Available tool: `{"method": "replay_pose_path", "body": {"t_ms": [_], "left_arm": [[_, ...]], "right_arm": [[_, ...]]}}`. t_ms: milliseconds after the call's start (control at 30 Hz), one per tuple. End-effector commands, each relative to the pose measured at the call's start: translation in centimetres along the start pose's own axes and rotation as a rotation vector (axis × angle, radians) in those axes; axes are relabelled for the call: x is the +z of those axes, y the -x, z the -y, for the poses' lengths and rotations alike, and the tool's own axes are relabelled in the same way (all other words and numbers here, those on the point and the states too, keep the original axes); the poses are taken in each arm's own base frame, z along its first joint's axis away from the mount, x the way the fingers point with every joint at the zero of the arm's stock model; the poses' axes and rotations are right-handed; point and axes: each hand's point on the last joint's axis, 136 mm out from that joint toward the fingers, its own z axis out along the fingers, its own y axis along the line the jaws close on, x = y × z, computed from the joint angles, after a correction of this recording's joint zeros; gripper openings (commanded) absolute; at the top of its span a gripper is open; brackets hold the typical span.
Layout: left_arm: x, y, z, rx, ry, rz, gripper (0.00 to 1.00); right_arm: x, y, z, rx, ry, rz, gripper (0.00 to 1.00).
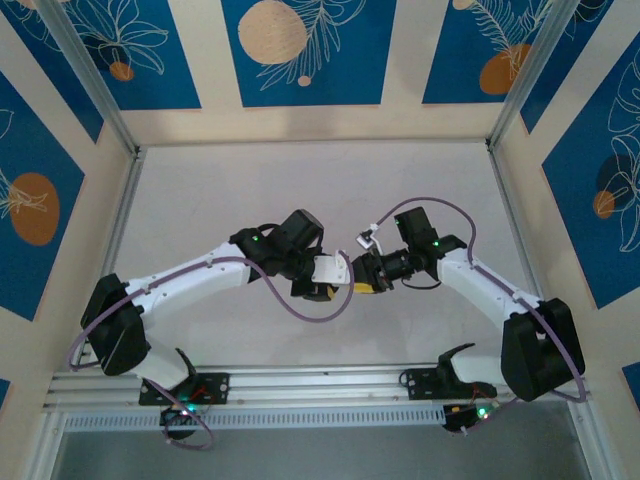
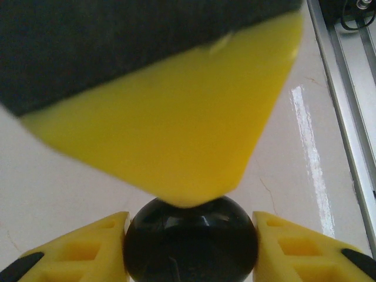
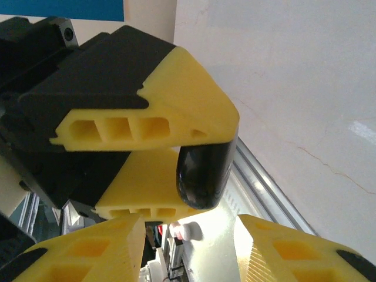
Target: Insert wireless bluetooth earbuds into charging case
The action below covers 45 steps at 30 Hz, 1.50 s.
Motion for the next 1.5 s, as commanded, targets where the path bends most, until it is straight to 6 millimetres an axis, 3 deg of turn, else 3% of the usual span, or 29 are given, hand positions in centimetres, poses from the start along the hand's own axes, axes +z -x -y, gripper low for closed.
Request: {"method": "replay_pose_path", "body": {"t_ms": [0,400,533,600,700,833,900,1067,1233,1467], "left_arm": [[-0.2,1.2,0.1,0.028,0.007,0.027,0.43],[-0.5,1.9,0.1,0.037,0.022,0.057,0.44],[-0.8,2.3,0.1,0.041,0.029,0.072,0.44],[-0.8,2.3,0.0,0.039,0.033,0.073,0.44],[-0.9,2.1,-0.1,0.037,0.045,0.064,0.48],[-1.1,2.0,-1.0,-0.007,0.092,0.059,0.61],[-1.8,2.3,-1.5,-0.037,0.122,0.085,0.7],[-4.3,3.1,-3.0,-0.109,0.189,0.206,0.8],[-7.3,4.1,-3.4,-0.17,0.215,0.377,0.8],[-10.4,5.2,-3.6,-0.237,0.16,0.615,0.77]], "right_arm": [[0.5,0.3,-0.4,0.006,0.01,-0.01,0.44],[1.7,0.7,0.1,0.003,-0.013,-0.037,0.43],[1.8,1.0,0.3,0.001,-0.017,-0.03,0.39],[1.8,1.1,0.1,-0.007,-0.016,-0.027,0.33],[1.6,1.0,-0.1,-0.024,-0.021,-0.017,0.23],[0.9,1.0,-0.2,-0.076,-0.061,0.031,0.2],[0.3,1.1,-0.5,-0.125,-0.078,0.067,0.19],[-1.9,1.8,-1.5,-0.293,-0.122,0.205,0.18],[-3.8,2.9,-3.1,-0.45,-0.113,0.312,0.2],[-4.8,3.0,-6.6,-0.692,-0.037,0.342,0.2]]}}
